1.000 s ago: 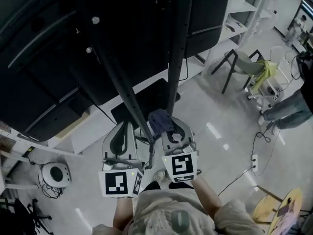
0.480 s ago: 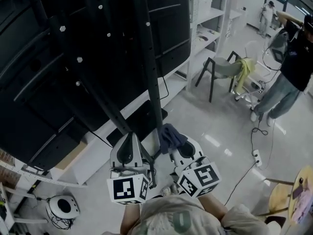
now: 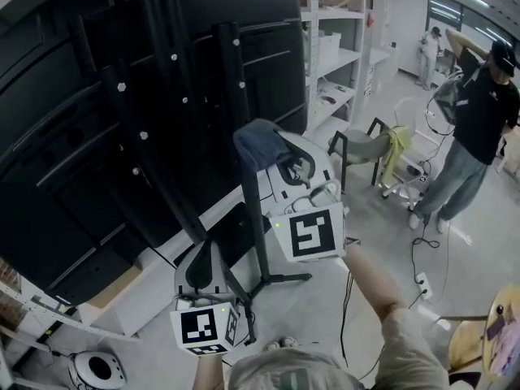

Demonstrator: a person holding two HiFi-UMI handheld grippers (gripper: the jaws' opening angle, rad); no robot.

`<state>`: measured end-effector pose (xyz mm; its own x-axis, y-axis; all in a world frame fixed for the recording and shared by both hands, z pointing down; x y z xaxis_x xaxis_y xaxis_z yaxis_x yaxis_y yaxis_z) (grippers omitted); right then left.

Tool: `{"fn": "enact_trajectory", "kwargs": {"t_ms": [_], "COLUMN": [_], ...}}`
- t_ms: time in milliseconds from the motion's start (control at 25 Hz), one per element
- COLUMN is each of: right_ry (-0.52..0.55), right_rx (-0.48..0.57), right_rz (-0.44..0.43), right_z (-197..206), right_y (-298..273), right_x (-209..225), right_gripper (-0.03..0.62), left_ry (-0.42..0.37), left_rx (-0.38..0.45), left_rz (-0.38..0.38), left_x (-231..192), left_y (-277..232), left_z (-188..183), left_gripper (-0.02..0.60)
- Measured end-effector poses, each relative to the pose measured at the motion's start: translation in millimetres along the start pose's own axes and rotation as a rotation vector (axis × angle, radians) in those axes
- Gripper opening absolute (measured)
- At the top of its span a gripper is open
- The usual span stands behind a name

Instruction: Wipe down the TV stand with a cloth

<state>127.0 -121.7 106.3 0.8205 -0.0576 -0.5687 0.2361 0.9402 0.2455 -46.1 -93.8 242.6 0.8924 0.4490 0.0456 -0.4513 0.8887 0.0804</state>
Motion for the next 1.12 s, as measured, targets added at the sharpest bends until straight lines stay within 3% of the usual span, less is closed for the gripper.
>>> {"fn": "enact_trajectory", "kwargs": {"t_ms": [200, 440, 680, 1120], "right_ry": [0.391, 0.658, 0.697, 0.736], "right_rx": [0.055, -0.023, -0.050, -0.068], "right_rz": [0.049, 0.115, 0.159, 0.110], "right_z": [-62, -73, -61, -49], "right_y": [-78, -145, -164, -167], "right_x": [55, 89, 99, 91], "right_gripper": [0.057, 0.057, 0.057, 0.057], "left_ry": [-0.053, -0.049, -0.030, -0.026], "left_rx": [0.021, 0.022, 0.024, 0.000], "left_rz": [-0.013, -0.039, -0.079, -0.061], "left_x": [-2, -6, -17, -14], "left_y": [-11, -15, -14, -23], "left_z": [-17, -11, -10, -3], "left_gripper": [0.015, 0.015, 0.015, 0.015]}}
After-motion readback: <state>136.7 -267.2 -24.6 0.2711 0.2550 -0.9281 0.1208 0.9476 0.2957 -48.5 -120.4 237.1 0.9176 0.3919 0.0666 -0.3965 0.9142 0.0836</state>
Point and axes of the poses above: the fingertips, and each gripper's own axes: y backward along the fingers, x to its right, z out of its underside, the point moved 3 cm from there along y, backward along the fingers, and after that the axes turned 8 degrees about -z, right-handed, at the moved point
